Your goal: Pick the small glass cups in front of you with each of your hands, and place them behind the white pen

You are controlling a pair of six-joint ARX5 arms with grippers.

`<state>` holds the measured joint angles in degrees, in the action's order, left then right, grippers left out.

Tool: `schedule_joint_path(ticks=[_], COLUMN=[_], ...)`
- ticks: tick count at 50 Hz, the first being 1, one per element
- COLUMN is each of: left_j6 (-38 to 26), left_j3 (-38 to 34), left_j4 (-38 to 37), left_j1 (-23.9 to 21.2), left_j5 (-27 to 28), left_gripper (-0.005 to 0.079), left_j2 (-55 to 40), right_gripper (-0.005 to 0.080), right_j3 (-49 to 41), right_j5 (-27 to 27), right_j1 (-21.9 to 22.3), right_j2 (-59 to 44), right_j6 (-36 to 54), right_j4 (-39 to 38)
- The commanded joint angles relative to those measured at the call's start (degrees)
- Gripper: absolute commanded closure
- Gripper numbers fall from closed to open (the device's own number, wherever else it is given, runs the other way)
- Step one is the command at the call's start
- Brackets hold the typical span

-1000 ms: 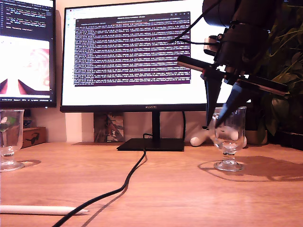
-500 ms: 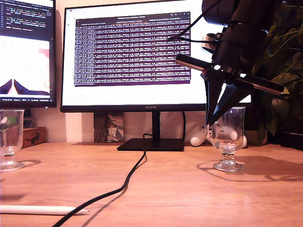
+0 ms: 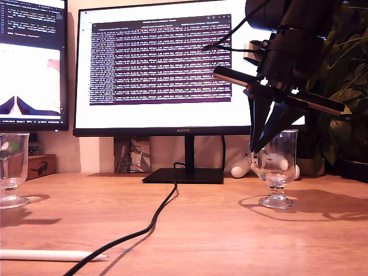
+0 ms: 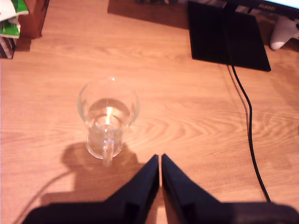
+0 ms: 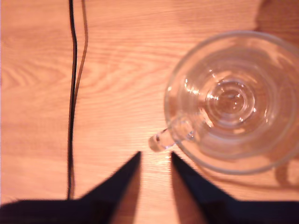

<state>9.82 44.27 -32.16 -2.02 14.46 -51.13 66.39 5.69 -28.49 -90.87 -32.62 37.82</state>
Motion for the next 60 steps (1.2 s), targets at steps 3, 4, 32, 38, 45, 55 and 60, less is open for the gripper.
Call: schedule_joint_path(ticks=[3,4,32,38,45,55,60], left_j6=[-1.07,-1.33,-2.43,-2.49,-2.49,-2.80,-2.78], left_j3=[0.13,0.13,0.11,0.11,0.11,0.13,0.13], left_j4=[0.50,0.48,0.57,0.70,0.72,0.70,0.15], left_j1=[-0.20,-0.20,-1.77,-1.90,-1.90,-1.86,-1.84], left_j5=[0.09,0.09,0.09,0.09,0.07,-0.15,-0.87], left_gripper=[0.0761,0.0761,0.0761,0.0762,0.0761,0.0761,0.0761], left_j2=[-0.24,-0.24,-0.24,-0.24,-0.24,-0.52,-1.97], right_gripper=[0.0536,0.0536,0.0534,0.0535,0.0578,0.0765,0.0765], right_j3=[1.01,1.01,1.01,1.01,1.01,1.01,1.01], right_j5=[0.26,0.26,-0.22,-0.26,-0.26,-0.28,-0.28], right_j1=[0.20,0.24,5.27,5.44,5.64,5.64,5.64], right_j2=[-0.37,-0.37,-0.37,-0.37,-0.37,-0.37,-0.37], right_j6=[-2.56,-2.78,-4.63,-3.82,-3.34,-1.57,-1.09], right_j4=[-1.95,-2.45,0.70,0.72,0.63,0.52,0.50])
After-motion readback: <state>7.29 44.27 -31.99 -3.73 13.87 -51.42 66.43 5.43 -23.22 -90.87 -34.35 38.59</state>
